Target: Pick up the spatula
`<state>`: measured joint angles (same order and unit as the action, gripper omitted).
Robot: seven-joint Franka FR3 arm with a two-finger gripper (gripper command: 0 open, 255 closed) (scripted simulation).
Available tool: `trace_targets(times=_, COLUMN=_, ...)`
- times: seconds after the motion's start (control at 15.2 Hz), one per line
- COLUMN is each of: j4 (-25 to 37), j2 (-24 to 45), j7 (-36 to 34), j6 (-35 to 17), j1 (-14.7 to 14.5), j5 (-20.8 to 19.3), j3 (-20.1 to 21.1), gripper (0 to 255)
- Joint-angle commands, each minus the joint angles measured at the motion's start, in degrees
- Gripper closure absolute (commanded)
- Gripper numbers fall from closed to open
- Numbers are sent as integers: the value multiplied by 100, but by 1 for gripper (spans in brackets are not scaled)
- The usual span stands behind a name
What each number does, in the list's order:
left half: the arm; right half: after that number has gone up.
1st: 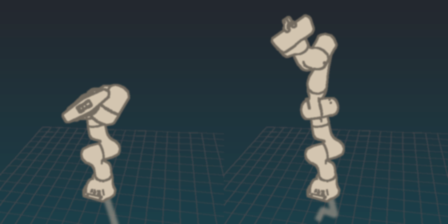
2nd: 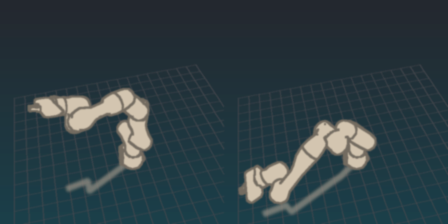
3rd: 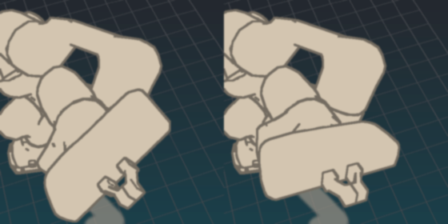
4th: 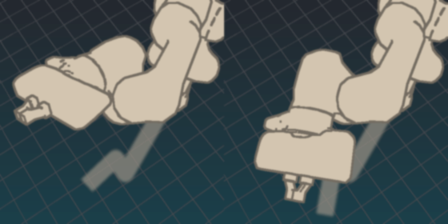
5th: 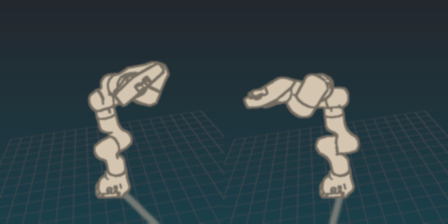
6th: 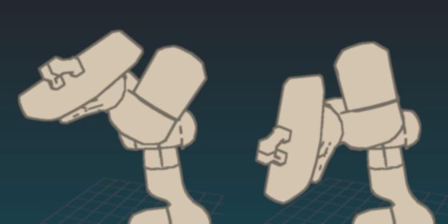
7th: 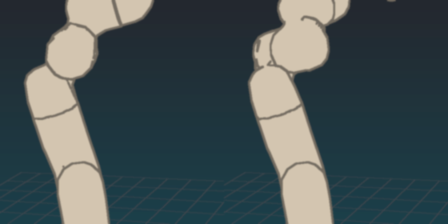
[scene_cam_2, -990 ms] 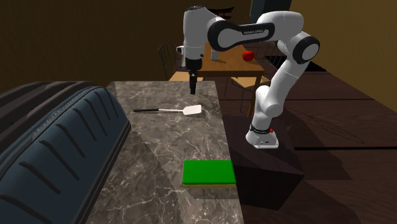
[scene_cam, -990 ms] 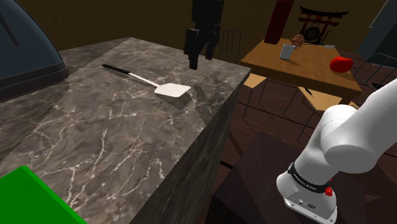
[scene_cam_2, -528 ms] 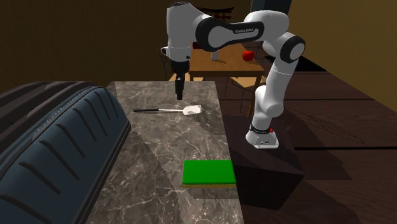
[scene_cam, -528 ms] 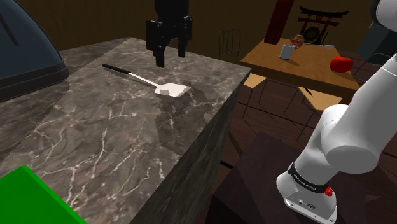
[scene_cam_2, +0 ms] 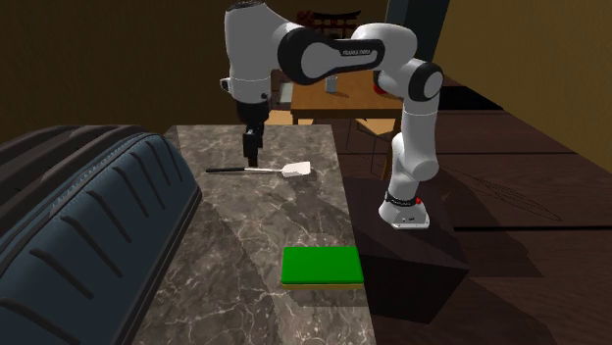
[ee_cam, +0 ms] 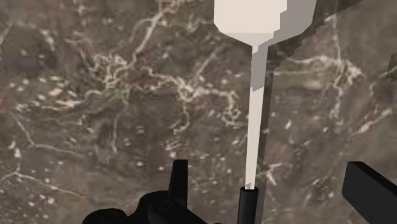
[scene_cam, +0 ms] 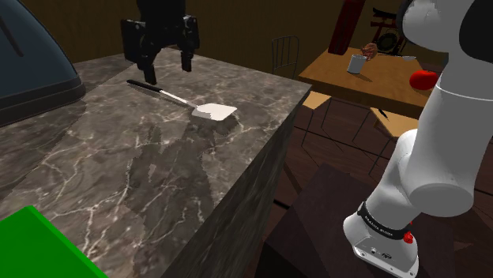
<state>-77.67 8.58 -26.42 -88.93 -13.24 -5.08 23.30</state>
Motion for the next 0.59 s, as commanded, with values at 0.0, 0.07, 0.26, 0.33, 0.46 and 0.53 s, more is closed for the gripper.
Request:
trace_targets(times=0.0, j4=-129, j2=-2, j7=-18, j6=-133, j1=-1, j5=2, j3=2, gripper=0)
trace_targets(times=0.07, j4=-248, j2=-34, j7=-14, j6=-223, j1=10, j5=15, j3=-2, gripper=0)
trace_targets(times=0.26, j4=-586, j2=-116, j7=-2, j6=-487, j1=38, j5=50, j3=-12, gripper=0)
trace_targets(times=0.33, j4=-648, j2=-129, j7=-1, j6=-536, j1=42, j5=55, j3=-14, gripper=0)
trace_targets(times=0.46, j4=-660, j2=-131, j7=1, j6=-546, j1=44, j5=56, j3=-15, gripper=255)
trace_targets(times=0.53, j4=-658, j2=-130, j7=2, j6=-545, j1=44, j5=56, j3=-16, gripper=255)
